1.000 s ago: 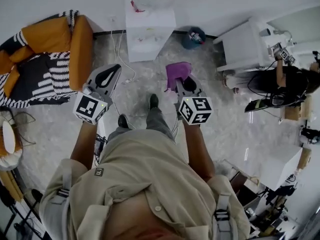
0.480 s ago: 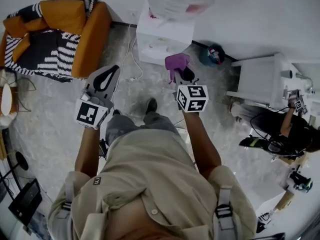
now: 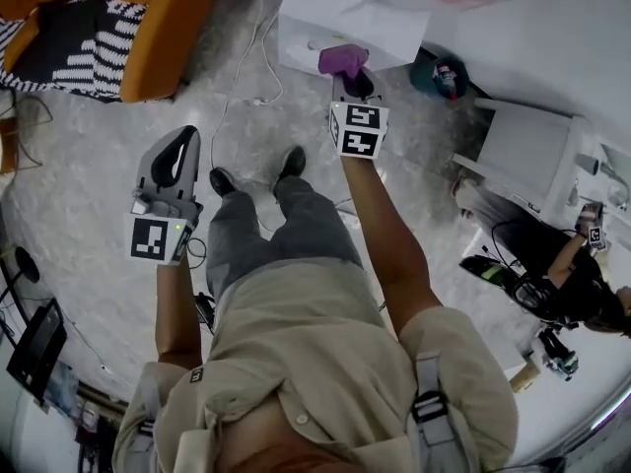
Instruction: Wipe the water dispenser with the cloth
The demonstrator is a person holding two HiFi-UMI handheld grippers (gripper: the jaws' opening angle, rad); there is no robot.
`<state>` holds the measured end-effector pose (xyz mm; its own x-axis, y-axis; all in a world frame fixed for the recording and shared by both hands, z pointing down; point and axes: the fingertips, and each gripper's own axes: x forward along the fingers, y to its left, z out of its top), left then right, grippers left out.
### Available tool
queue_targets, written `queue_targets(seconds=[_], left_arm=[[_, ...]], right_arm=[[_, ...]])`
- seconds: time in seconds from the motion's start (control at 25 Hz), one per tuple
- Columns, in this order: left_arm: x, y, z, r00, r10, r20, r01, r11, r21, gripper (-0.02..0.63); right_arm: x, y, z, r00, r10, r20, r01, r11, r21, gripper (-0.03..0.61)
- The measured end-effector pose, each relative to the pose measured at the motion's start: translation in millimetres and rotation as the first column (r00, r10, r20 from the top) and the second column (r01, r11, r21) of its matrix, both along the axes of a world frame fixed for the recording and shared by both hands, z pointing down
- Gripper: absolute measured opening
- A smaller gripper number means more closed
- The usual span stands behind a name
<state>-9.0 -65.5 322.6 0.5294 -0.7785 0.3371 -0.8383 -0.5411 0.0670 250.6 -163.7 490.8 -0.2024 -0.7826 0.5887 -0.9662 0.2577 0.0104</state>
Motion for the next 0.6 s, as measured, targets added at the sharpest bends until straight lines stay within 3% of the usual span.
queue_targets(seconds=[0.2,0.36,0.48,0.6], left_arm=[[-23.0,-8.0,56.0,0.997,-0.064,-0.035,0.063,0.997,-0.033,0.025],[-32.0,-5.0,95.6,0.998,-0.058,-0.025,0.057,0.996,-0.068,0.025],[-31.9,-5.0,114.1,0.999,-0.040,-0.022,0.038,0.995,-0.091,0.025],[-23.6,-6.2,117.4,0.999,-0.007,-0.040,0.003,0.996,-0.095,0.023]], right_arm=[[-36.3,-44.5,84.6,0.999,0.010,-0.037,-0.011,1.000,-0.017,0.084],[-70.2,-68.1,129.8,1.000,0.008,-0.026,-0.008,0.999,-0.035,0.084],[-54.4,-68.5,142.3,0.997,0.071,-0.005,-0.071,0.997,-0.039,0.084],[0.7,-51.8,138.9,0.986,0.161,-0.050,-0.162,0.987,-0.011,0.086]])
